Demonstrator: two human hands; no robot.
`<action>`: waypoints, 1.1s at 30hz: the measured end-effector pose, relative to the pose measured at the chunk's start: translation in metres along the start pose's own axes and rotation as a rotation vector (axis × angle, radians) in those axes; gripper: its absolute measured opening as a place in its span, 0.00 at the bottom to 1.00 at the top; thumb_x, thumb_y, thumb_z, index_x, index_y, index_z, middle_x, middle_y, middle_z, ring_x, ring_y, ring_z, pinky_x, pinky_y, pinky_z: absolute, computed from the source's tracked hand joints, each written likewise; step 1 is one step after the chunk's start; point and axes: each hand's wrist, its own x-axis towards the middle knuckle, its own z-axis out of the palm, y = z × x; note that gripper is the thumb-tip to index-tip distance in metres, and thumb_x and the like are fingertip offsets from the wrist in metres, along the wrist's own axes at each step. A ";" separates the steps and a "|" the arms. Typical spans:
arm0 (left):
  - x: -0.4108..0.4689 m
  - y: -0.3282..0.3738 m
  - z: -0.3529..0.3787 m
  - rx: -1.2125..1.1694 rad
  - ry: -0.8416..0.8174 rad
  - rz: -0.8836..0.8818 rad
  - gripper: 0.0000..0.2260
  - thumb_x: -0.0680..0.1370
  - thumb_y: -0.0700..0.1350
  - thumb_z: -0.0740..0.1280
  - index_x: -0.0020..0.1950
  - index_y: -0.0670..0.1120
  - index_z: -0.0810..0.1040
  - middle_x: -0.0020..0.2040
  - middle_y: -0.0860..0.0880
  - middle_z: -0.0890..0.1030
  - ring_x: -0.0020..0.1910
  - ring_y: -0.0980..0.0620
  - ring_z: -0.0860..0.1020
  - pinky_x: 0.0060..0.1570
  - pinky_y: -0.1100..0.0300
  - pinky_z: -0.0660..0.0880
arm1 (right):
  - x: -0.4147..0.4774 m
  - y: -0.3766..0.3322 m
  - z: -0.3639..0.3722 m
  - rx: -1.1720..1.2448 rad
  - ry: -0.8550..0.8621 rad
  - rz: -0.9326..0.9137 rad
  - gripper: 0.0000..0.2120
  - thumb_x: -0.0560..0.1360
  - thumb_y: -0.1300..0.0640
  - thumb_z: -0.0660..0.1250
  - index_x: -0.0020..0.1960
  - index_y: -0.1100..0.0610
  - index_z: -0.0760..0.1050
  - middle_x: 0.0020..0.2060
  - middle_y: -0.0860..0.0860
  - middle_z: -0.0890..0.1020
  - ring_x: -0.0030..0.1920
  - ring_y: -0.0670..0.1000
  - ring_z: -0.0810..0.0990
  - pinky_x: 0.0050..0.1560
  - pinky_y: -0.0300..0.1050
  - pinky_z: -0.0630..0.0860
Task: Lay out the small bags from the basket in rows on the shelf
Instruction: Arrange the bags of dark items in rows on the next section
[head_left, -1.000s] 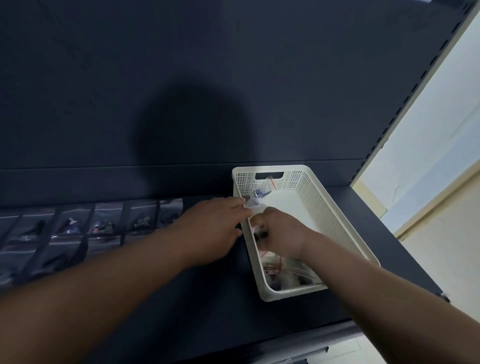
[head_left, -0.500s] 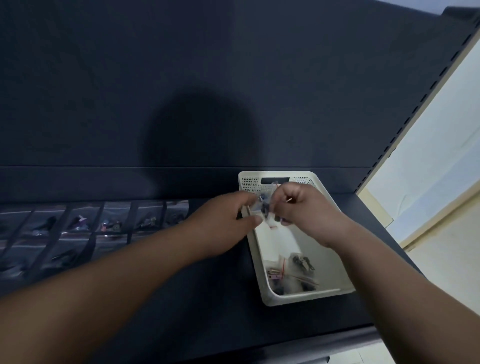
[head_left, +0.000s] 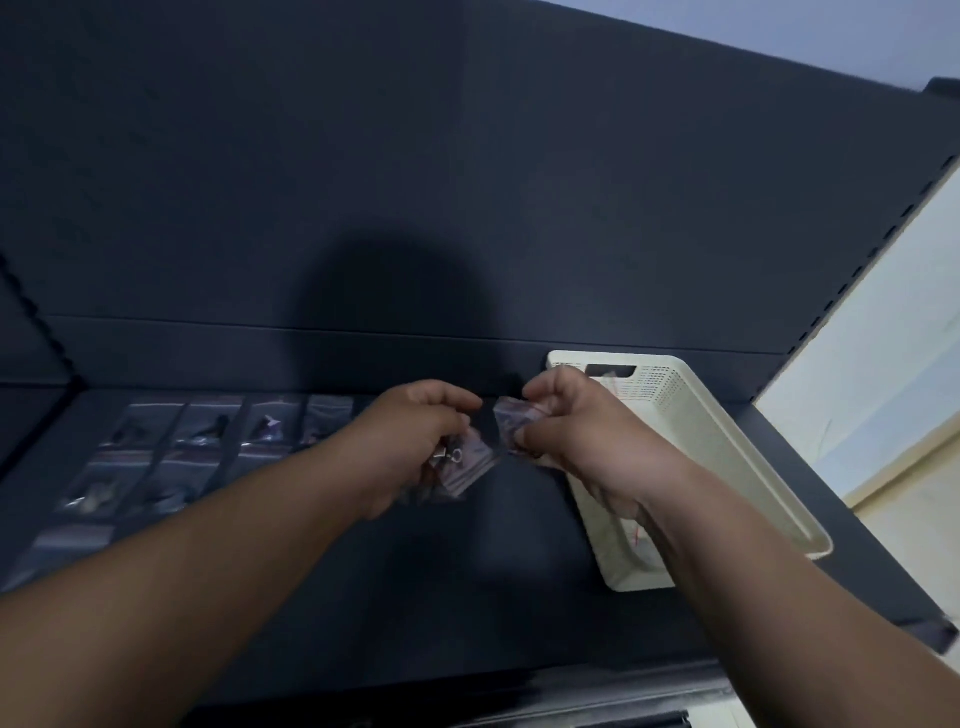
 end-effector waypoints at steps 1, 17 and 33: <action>-0.006 0.000 -0.011 -0.010 -0.003 -0.017 0.09 0.78 0.36 0.62 0.47 0.46 0.79 0.35 0.47 0.79 0.30 0.53 0.75 0.31 0.62 0.72 | 0.000 -0.002 0.011 0.069 -0.020 0.033 0.15 0.71 0.73 0.65 0.49 0.56 0.70 0.41 0.56 0.75 0.39 0.53 0.76 0.40 0.47 0.75; -0.072 -0.020 -0.168 0.131 0.092 0.007 0.10 0.75 0.39 0.68 0.35 0.45 0.72 0.29 0.48 0.75 0.26 0.55 0.71 0.28 0.64 0.66 | -0.008 -0.013 0.187 0.100 -0.270 0.094 0.09 0.72 0.69 0.67 0.48 0.57 0.74 0.37 0.53 0.79 0.37 0.49 0.75 0.35 0.38 0.69; -0.106 -0.050 -0.251 0.264 -0.052 -0.121 0.08 0.70 0.43 0.75 0.35 0.44 0.77 0.27 0.49 0.77 0.24 0.56 0.71 0.25 0.65 0.66 | -0.013 -0.012 0.284 0.341 -0.117 0.257 0.09 0.74 0.65 0.66 0.38 0.54 0.73 0.32 0.49 0.79 0.30 0.45 0.75 0.30 0.37 0.76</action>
